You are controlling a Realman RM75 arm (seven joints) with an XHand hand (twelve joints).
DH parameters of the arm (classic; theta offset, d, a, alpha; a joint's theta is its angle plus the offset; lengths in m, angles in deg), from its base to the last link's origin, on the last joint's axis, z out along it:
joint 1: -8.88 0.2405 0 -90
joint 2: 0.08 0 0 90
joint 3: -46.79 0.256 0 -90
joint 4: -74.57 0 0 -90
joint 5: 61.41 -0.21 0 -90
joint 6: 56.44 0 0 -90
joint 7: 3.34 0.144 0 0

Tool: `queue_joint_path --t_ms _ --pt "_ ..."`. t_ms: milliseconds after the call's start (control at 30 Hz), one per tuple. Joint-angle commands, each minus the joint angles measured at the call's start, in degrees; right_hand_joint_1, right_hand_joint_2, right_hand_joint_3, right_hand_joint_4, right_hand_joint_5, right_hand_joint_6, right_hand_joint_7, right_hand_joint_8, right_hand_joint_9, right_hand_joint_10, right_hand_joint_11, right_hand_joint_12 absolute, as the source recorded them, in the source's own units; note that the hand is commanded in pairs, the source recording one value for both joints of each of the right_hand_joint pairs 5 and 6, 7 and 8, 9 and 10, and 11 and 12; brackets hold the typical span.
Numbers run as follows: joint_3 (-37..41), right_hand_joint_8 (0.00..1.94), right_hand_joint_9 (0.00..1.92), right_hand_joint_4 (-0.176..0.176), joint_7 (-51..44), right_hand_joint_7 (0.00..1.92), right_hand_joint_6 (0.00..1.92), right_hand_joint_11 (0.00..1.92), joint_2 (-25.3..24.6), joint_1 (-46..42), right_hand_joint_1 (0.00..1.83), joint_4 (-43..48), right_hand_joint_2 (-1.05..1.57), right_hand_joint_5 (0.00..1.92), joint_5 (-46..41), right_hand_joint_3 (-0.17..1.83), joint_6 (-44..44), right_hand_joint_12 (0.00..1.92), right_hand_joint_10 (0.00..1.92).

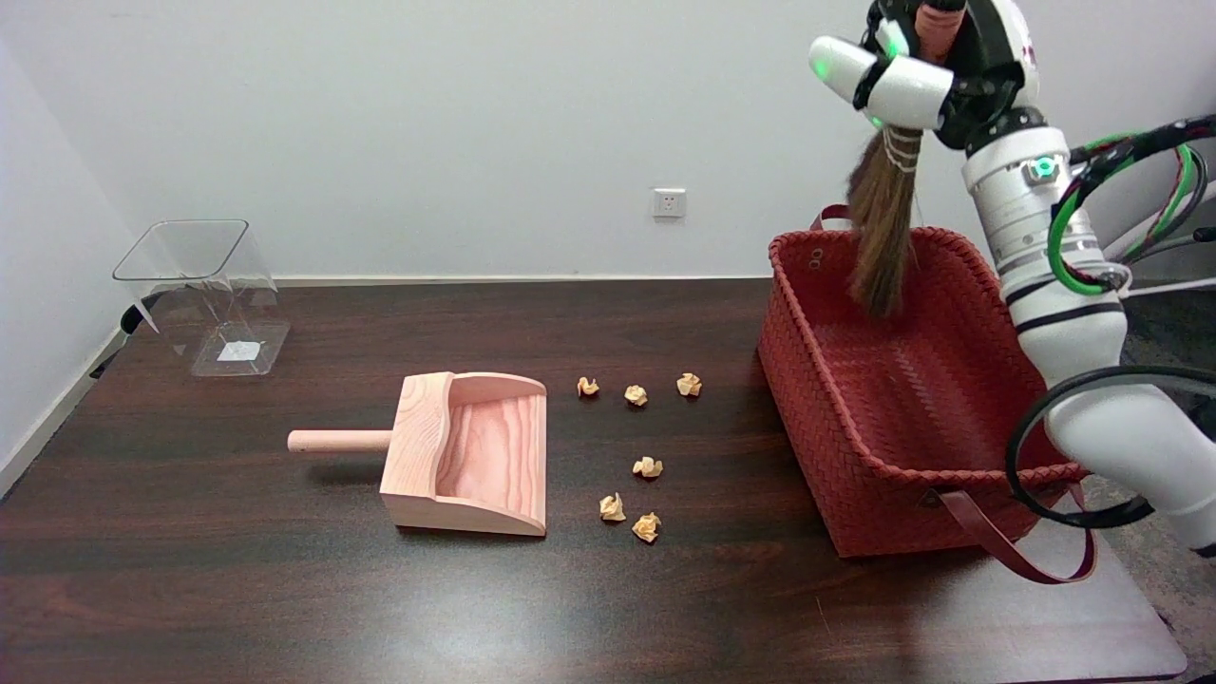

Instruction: Pick up the broom by its handle.

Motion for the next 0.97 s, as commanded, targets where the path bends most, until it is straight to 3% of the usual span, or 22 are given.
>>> queue_joint_path --t_ms 33,333,667,967 --pt "-10.2 1.92 1.92 0.0 10.8 1.92 1.92 1.92 1.8 12.5 1.25 -0.4 1.36 1.92 0.3 0.36 1.4 1.92 1.92" --pt "-20.9 1.92 1.92 0.0 16.5 1.92 1.92 1.92 0.2 16.4 1.24 -0.4 1.37 1.92 0.3 0.36 5.4 1.92 1.92" --pt "-22.6 1.92 1.92 0.0 15.7 1.92 1.92 1.92 -1.5 12.0 1.24 -0.1 1.38 1.92 0.3 0.38 6.4 1.92 1.92" --pt "-18.7 1.92 1.92 0.0 2.2 1.92 1.92 1.92 -2.7 4.5 1.23 -0.4 1.45 1.92 -0.9 0.58 3.1 1.92 1.92"
